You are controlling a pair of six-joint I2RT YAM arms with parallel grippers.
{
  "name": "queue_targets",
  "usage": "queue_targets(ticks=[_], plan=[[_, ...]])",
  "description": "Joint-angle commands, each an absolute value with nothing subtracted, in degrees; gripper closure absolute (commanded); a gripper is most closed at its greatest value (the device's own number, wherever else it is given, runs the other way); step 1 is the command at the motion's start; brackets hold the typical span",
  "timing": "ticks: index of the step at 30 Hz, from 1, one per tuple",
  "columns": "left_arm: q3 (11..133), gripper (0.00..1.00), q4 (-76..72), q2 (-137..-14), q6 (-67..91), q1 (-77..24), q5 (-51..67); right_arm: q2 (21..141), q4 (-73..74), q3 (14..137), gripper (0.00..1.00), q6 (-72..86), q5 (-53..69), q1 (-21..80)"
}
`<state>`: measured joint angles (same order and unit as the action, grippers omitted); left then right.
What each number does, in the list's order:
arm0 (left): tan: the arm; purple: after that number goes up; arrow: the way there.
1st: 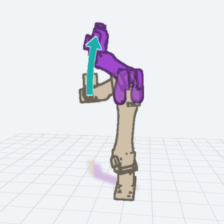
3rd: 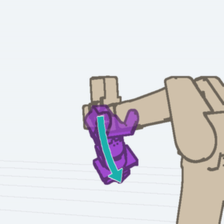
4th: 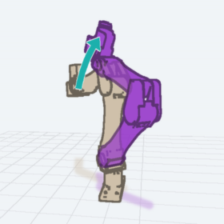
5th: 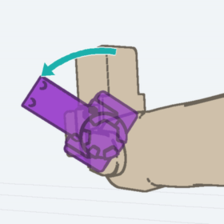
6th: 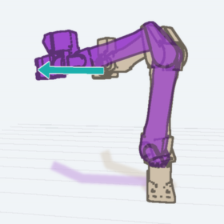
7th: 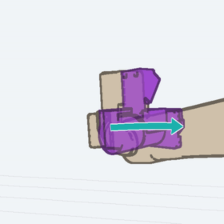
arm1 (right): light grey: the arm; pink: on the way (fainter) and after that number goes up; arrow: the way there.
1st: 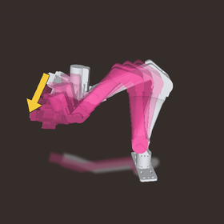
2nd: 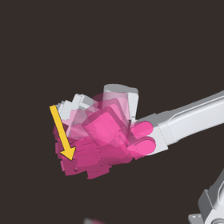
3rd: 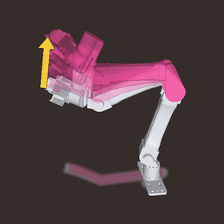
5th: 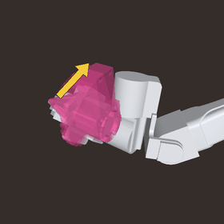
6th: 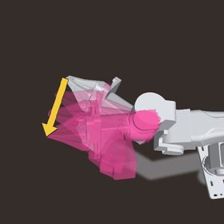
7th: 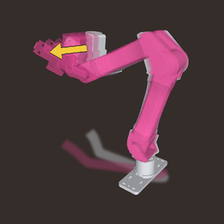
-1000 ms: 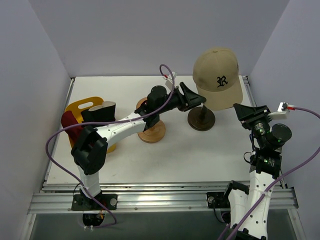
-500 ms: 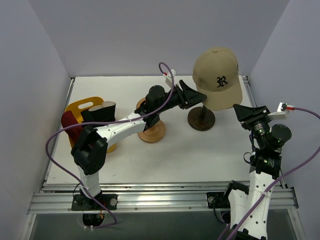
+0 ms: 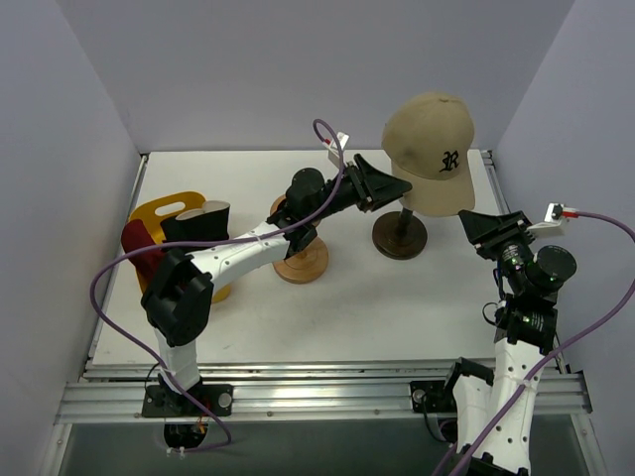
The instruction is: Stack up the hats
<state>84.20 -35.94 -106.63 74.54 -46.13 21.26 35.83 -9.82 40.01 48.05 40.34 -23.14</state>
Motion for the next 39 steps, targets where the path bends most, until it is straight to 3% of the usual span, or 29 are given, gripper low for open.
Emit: queue_targets(ticks=[1,15,29,31,35,39], plan=[[88.5,0.44,-38.3,-106.0,74.4,-46.0,21.9,35.3,-12.0,40.6,0.72,46.6,42.3,-22.6],[89.1,0.45,-33.1,-106.9,74.4,-42.7,20.7,34.6,-13.3,44.6,0.72,46.1,43.6,-22.4],[97.4,0.45,-25.9,-109.0,67.8,-41.0,24.5,36.7,-7.8,49.6,0.72,42.2,41.1,-22.4],[98.2,0.47,-24.8,-109.5,67.8,-40.8,24.6,37.0,-8.2,49.1,0.72,42.5,41.0,-22.4],[98.3,0.64,-25.1,-110.4,69.2,-39.9,25.5,36.7,-8.4,48.3,0.71,42.2,40.8,-22.4],[98.9,0.73,-24.6,-111.4,69.7,-39.0,26.0,36.6,-8.5,48.0,0.70,42.1,40.7,-22.4]])
